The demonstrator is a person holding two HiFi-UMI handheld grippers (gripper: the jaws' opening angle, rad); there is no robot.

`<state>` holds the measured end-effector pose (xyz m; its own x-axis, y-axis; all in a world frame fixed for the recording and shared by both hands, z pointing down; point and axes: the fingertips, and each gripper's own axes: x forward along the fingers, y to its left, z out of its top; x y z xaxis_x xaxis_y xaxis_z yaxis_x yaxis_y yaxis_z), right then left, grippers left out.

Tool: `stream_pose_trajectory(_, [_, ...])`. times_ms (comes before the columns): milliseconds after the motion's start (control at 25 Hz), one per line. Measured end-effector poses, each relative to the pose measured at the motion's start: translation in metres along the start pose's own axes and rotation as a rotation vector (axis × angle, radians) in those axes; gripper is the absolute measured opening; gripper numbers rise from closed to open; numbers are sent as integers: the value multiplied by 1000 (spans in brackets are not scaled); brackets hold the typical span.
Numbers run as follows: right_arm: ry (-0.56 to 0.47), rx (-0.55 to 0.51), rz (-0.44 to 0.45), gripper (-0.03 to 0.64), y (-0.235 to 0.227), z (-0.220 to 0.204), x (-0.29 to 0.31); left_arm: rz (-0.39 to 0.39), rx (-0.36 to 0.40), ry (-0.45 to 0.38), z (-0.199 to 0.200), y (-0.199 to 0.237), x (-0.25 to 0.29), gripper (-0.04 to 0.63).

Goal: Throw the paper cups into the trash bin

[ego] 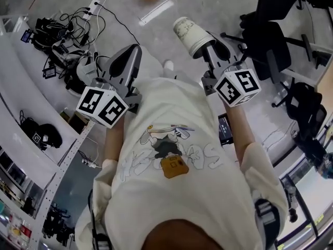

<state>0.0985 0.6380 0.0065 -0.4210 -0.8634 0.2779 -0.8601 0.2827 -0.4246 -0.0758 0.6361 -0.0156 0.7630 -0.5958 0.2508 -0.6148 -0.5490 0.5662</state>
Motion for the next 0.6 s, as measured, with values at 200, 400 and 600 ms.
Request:
stream_pose_trajectory(200, [9,39,-10,25,-29,8,28,1,-1,13,11,13,33,5])
stream_pose_trajectory(400, [41,37,-21,25,-43,20,115,8,-43,25,45,86,77,5])
stream_pose_trajectory(600, [59,-5,-27,25,-69,57,239,-30,-56,49,112,185,153,5])
